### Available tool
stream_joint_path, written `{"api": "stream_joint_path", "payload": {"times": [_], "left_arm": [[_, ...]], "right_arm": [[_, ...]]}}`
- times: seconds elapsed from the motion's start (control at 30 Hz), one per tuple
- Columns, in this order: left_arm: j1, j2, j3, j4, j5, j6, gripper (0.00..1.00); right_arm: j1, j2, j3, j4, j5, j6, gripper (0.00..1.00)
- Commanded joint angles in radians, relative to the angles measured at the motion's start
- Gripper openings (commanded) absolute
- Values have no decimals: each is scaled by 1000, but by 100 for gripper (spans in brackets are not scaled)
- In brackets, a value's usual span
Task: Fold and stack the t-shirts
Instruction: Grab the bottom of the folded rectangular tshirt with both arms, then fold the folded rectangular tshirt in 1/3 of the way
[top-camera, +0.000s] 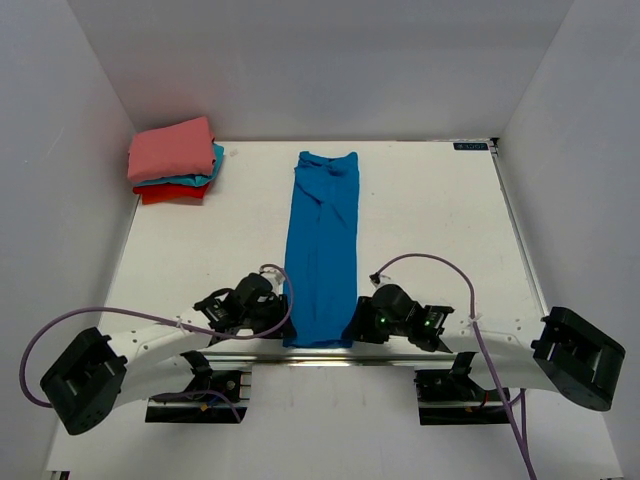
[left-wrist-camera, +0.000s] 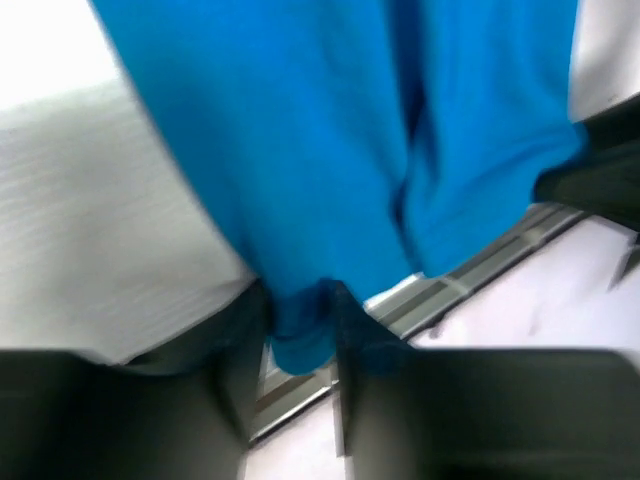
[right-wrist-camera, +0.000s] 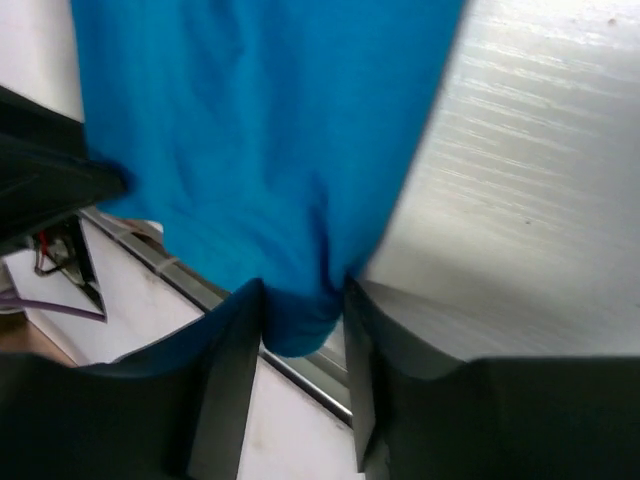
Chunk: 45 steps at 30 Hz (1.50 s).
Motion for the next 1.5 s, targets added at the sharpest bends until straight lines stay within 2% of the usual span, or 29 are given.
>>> {"api": "stream_joint_path", "payload": {"times": [0.0,0.07,0.1,0.13,0.2,0.27,0.3,0.47,0.53,0.8,0.93,0.97,1.13,1.47], "left_arm": [[-20,-1,-22,-50,-14,-15,37],[-20,-43,-13,-84,-14,-33,27],[-20,-60,-13,-84,-14,-33,27],[-29,-75,-13,-99,-14,-33,26],[-29,-118,-4,-108,-5,-43,24],[-29,-138,-4,-108,5,-56,16],[-29,-138,-4,-99,24,-56,16],[-29,-117,19,-79,71,-66,16],[-29,-104,51,-79,71,-76,12],[-18,-19,235,-180,-84,-107,9],[-4,61,329,-234,-176,-122,6],[6,121,419,-304,-246,-132,6],[54,199,553,-346,-345,-132,6],[207,397,804,-354,-383,-32,8]], "right_arm": [[3,2,-13,41,-8,14,34],[5,-25,-15,30,1,13,29],[5,-30,-16,30,1,11,26],[5,-39,-19,25,1,11,16],[6,-62,-22,22,1,-2,10],[8,-70,-22,21,-9,-4,2],[5,-73,-19,22,-14,-12,0],[6,-73,-2,15,-49,-28,0],[6,-75,18,-23,-40,-36,0],[-6,-59,215,-272,119,-122,0],[-27,15,318,-324,190,-159,0],[-59,61,388,-329,211,-203,0],[-137,132,508,-363,221,-277,0],[-323,313,738,-381,152,-400,0]]}}
